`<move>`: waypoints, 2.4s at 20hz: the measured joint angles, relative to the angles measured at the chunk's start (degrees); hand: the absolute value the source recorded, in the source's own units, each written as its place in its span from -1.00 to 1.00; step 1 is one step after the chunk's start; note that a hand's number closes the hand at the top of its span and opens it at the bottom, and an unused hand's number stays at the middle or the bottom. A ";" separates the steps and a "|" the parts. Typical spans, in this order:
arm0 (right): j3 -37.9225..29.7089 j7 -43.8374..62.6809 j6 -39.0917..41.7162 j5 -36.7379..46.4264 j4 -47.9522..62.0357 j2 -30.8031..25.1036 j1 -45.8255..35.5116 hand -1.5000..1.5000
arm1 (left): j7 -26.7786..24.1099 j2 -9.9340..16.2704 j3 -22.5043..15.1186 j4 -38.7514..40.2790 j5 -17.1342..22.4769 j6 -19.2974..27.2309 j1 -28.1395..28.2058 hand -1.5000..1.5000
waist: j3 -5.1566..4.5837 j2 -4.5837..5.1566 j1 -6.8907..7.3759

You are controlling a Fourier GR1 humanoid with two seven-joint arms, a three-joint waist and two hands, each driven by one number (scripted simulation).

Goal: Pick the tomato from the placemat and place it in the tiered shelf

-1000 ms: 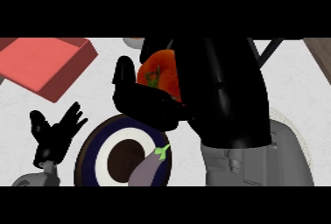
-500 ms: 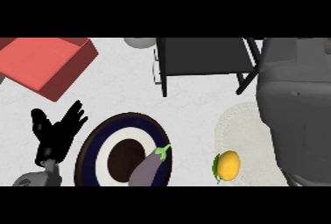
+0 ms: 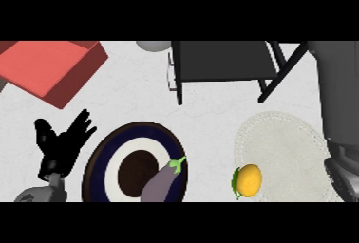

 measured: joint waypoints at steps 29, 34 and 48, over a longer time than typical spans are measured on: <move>-2.76 -29.68 -15.03 5.84 37.68 -2.45 -6.73 1.00 | -0.22 -0.35 1.20 0.51 -0.25 -1.71 -0.64 0.00 | 0.01 0.13 0.42; -3.78 -28.92 -16.37 5.90 39.60 -2.40 -8.12 -1.00 | 0.02 -1.32 0.65 0.60 -1.68 -0.09 -0.96 0.00 | 0.12 0.15 0.46; -17.78 -27.77 -26.68 -6.64 37.09 -2.00 -8.78 -1.00 | 0.00 -1.44 0.92 -0.55 -1.37 -0.74 -0.10 0.00 | -0.04 0.07 0.19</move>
